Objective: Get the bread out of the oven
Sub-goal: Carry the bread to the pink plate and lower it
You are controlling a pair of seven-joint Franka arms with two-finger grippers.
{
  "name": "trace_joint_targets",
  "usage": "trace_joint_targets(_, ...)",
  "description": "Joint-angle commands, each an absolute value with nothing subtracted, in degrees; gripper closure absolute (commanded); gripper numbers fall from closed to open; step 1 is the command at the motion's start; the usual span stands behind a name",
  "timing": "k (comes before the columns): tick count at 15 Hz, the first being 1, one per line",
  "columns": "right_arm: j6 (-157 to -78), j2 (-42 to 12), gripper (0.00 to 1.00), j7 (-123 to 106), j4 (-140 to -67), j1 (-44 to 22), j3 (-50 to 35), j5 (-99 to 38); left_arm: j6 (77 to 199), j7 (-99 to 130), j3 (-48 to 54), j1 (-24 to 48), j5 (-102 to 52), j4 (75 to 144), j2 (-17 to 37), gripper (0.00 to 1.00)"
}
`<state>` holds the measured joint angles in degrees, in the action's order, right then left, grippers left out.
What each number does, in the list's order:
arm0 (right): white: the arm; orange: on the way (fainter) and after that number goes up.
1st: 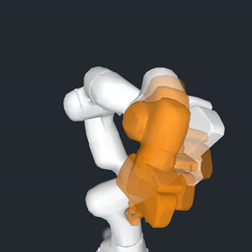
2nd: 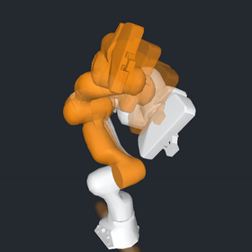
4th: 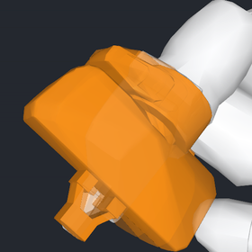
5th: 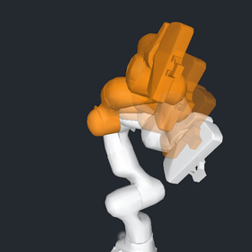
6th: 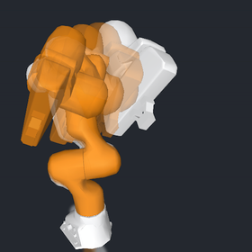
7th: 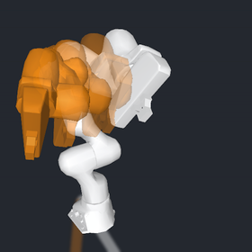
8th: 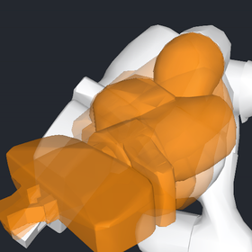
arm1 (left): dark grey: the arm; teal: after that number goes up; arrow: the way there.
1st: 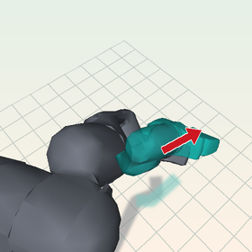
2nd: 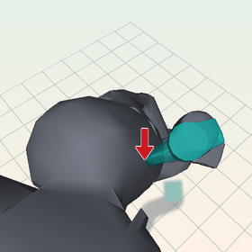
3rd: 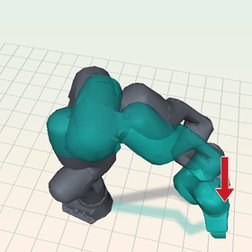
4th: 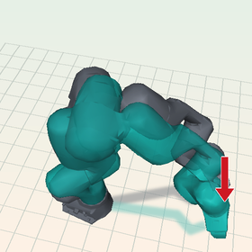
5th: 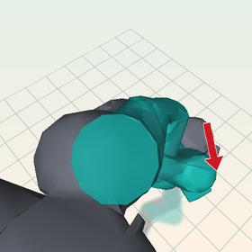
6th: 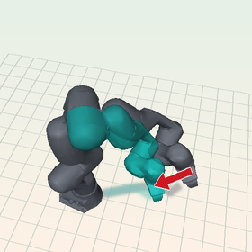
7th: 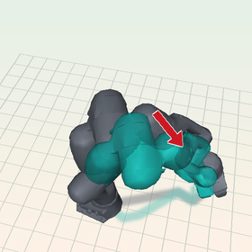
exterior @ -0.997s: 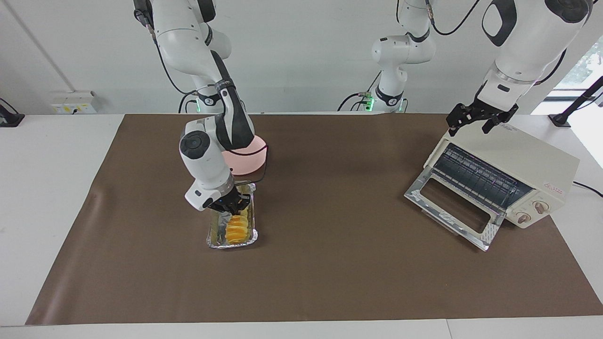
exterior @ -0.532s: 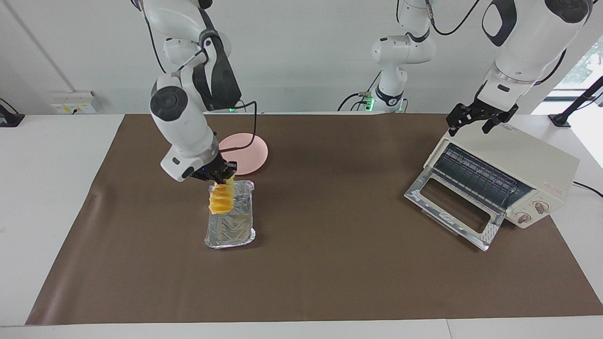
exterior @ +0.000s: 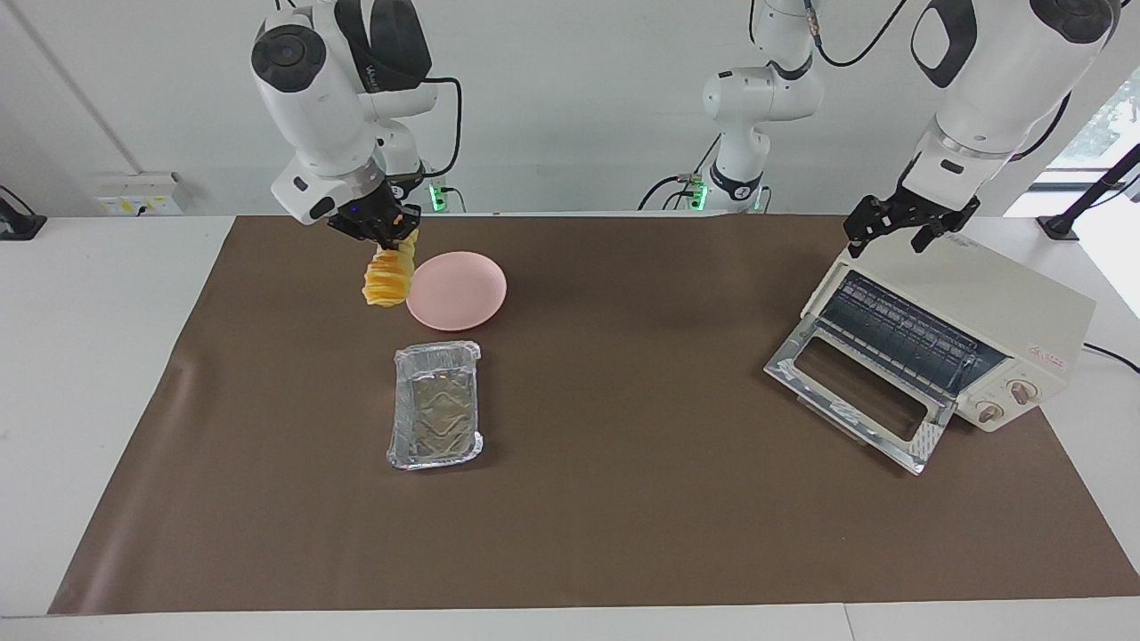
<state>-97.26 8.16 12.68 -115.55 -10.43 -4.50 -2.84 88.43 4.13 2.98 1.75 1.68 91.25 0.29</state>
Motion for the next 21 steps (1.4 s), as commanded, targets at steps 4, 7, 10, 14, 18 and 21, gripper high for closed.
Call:
trace_joint_targets(4, -111.8, 10.8, 1.0, 13.7, -131.2, -14.1, -4.9, -3.1, 88.9, 4.0, 2.9, 1.4, 0.7, 92.9, -1.2, 0.0)
trace_joint_targets(7, -121.9, 7.6, 1.0, 13.9, -134.9, -14.4, -4.9, -3.4, 88.9, 4.0, 2.9, 1.4, 0.7, 92.9, -1.2, 0.0)
trace_joint_targets(10, -126.0, 5.8, 1.0, 13.9, -137.5, -16.3, -4.9, -4.2, 88.9, 4.0, 2.9, 1.4, 0.7, 92.9, -1.2, 0.0)
trace_joint_targets(14, -126.1, 6.5, 1.0, 14.1, -139.7, -16.6, -4.9, -4.2, 88.9, 4.0, 2.9, 1.4, 0.7, 92.9, -1.2, 0.0)
trace_joint_targets(18, -125.8, 7.0, 1.0, 17.0, -140.3, -19.0, -5.0, -4.3, 88.9, 4.0, 2.9, 1.4, 0.8, 92.9, -1.2, 0.0)
trace_joint_targets(21, -125.7, 7.9, 1.0, 18.5, -141.9, -20.6, -5.0, -4.4, 88.9, 4.0, 2.9, 1.4, 0.8, 92.9, -1.2, 0.0)
